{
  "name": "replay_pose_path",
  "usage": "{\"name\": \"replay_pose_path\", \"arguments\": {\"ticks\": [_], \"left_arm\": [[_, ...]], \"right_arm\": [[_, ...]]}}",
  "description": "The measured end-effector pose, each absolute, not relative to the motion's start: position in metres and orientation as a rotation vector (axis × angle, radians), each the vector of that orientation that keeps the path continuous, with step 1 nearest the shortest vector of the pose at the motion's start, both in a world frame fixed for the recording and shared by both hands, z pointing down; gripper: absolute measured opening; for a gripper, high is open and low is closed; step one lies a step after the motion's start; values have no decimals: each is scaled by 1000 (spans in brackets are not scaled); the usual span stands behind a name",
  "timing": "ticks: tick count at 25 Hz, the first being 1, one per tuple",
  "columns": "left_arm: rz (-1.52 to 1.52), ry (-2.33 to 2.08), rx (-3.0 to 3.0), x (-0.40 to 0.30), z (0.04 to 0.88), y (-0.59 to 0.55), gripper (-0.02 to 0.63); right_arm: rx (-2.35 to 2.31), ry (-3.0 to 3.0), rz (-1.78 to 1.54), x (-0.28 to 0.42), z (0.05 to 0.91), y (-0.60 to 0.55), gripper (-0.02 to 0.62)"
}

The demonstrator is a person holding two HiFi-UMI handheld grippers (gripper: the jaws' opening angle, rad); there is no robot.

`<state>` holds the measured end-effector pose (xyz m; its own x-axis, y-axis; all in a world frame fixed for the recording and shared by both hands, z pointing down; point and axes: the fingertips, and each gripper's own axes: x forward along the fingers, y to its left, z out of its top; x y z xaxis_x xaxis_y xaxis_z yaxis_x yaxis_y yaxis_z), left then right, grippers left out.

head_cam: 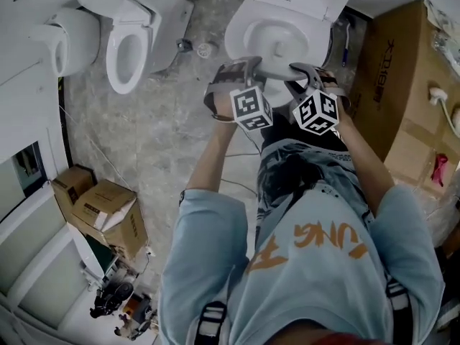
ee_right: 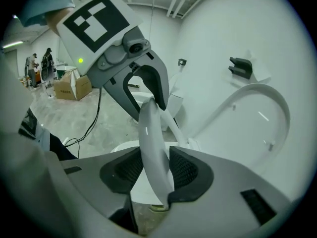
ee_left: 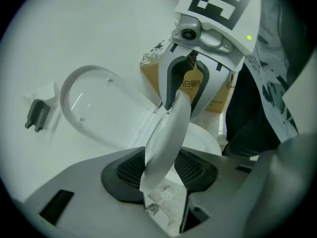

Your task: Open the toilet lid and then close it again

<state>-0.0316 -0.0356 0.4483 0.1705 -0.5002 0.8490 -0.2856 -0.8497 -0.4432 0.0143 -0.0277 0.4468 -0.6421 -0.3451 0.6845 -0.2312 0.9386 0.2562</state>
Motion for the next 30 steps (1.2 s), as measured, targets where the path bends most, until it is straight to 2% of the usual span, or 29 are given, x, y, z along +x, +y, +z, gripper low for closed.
{"name": "replay_pose_path", "arguments": {"ticks": [26,30], "left_arm": [[-1314,871,-2390,2,339,-195,176],[-1253,844,-2367,9,331,-223,181]], "right_arm": [[1057,-2192,-118,51,346,-188,140],[1194,-2187,-22,60,339,-218,164]]}}
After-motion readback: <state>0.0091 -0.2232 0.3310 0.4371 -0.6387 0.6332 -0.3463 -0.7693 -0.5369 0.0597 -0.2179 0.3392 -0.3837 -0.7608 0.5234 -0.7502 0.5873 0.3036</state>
